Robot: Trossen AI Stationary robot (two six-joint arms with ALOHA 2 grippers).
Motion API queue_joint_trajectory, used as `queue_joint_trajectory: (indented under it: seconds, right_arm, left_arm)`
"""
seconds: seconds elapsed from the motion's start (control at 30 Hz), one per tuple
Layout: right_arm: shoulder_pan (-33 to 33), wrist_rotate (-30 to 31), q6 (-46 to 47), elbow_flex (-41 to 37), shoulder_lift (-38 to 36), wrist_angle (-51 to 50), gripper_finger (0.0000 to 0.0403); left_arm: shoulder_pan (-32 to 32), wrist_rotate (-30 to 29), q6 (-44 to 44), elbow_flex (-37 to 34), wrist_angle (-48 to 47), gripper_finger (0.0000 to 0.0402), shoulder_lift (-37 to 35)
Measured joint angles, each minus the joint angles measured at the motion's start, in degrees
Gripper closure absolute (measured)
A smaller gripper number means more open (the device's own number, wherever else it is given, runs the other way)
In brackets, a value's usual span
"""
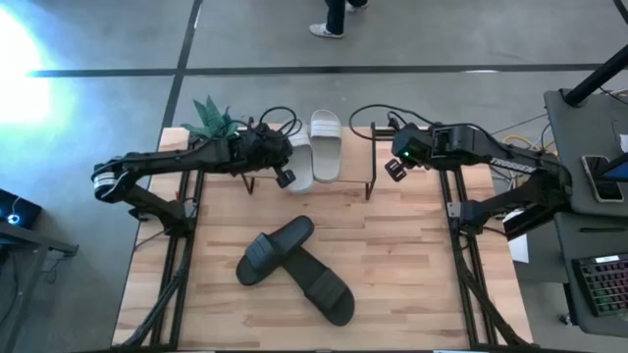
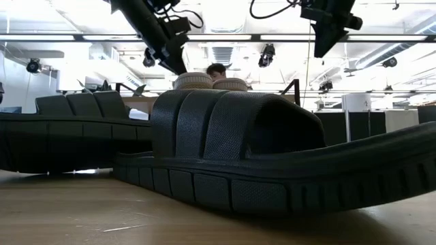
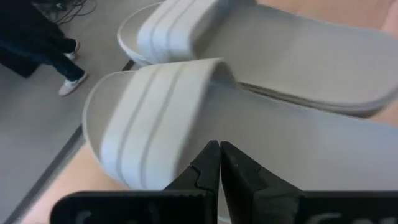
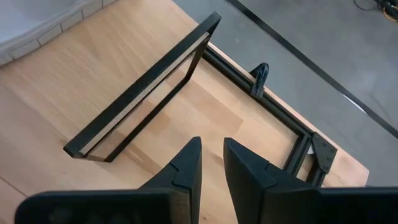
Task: Pick and place slides into the shelf
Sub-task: Adjust the gray slides on the shelf
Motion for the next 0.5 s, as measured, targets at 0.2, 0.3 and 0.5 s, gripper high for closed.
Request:
queue_joint_trajectory:
  seconds: [0.2,0.3,0.5]
  right_arm:
    - [0.0,0.2,-1.1,-0.6,0.2,1.2,0.0344]
    - [0.0,0.3,-3.1,-0.4,0.7,3.0,0.0344]
    - [0.0,0.4,-3.7,-0.4,0.7,6.1,0.0344]
  left_arm:
    - [2.3,0.2,0.8,0.2,0.3,0.0402,1.3]
    - [3.3,0.4,1.1,0.2,0.9,0.0402,2.1]
    - [4.6,0.2,3.4,0.9,2.6,0.0402,3.5]
